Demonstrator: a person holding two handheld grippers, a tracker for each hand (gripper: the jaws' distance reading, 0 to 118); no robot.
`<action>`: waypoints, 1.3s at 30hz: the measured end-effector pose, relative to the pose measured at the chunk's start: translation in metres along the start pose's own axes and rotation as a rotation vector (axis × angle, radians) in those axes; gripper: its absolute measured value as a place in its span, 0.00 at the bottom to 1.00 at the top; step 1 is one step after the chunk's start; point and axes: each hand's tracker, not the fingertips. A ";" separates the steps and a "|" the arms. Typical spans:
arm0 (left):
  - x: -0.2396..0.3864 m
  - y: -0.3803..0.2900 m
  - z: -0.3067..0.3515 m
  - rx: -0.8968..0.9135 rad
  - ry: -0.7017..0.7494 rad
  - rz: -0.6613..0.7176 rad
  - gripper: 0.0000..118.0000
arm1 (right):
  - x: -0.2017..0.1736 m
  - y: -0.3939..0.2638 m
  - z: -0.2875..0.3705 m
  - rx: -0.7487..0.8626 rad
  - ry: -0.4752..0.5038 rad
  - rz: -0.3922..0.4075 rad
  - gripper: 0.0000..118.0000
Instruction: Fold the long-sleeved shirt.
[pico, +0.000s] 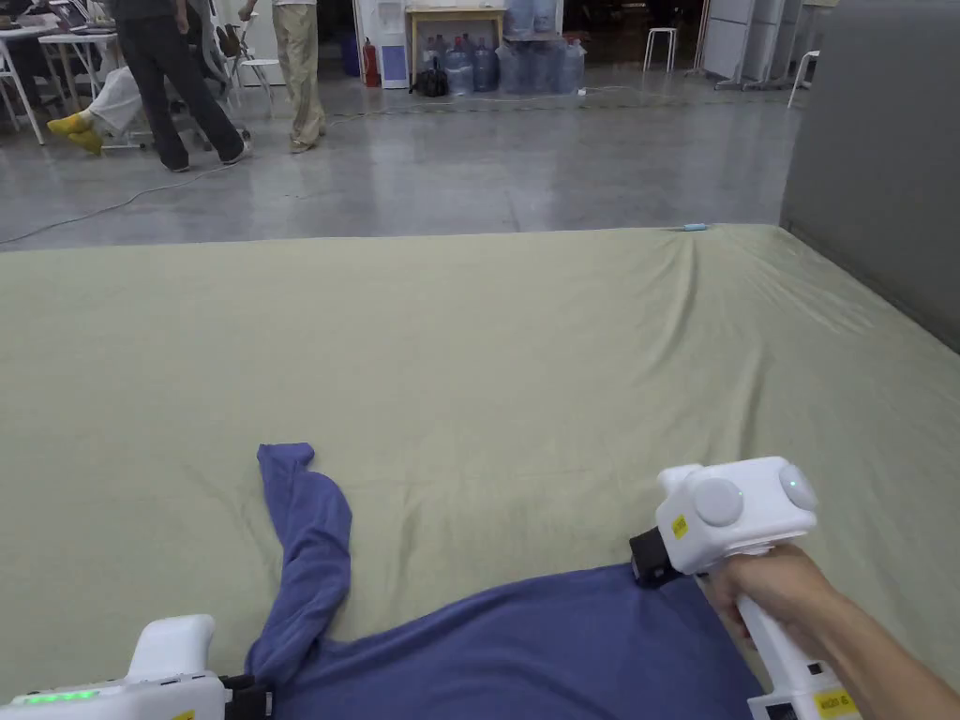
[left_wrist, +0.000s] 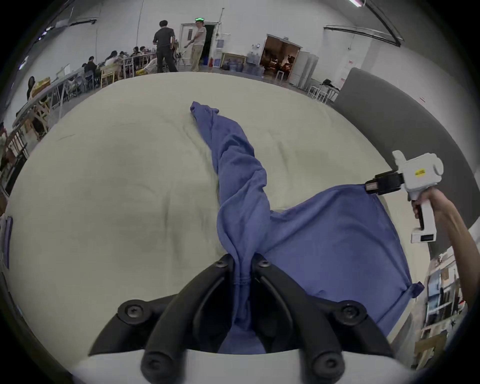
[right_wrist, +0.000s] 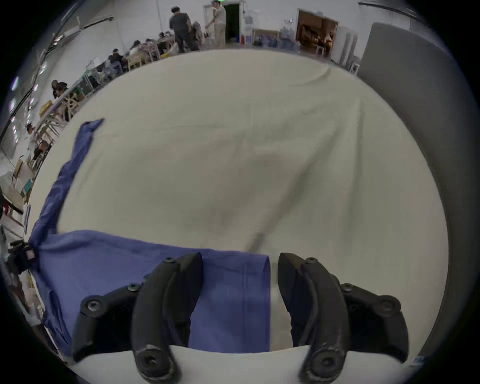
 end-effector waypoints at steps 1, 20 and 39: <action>-0.001 0.000 -0.001 -0.002 0.001 -0.001 0.04 | -0.003 -0.001 -0.004 0.000 -0.002 -0.010 0.49; 0.029 0.096 0.146 0.339 -0.042 -0.063 0.04 | 0.019 0.035 0.298 0.518 0.000 0.047 0.00; 0.107 0.401 0.325 0.846 -0.005 -0.112 0.01 | 0.052 0.201 0.518 0.928 -0.139 -0.156 0.00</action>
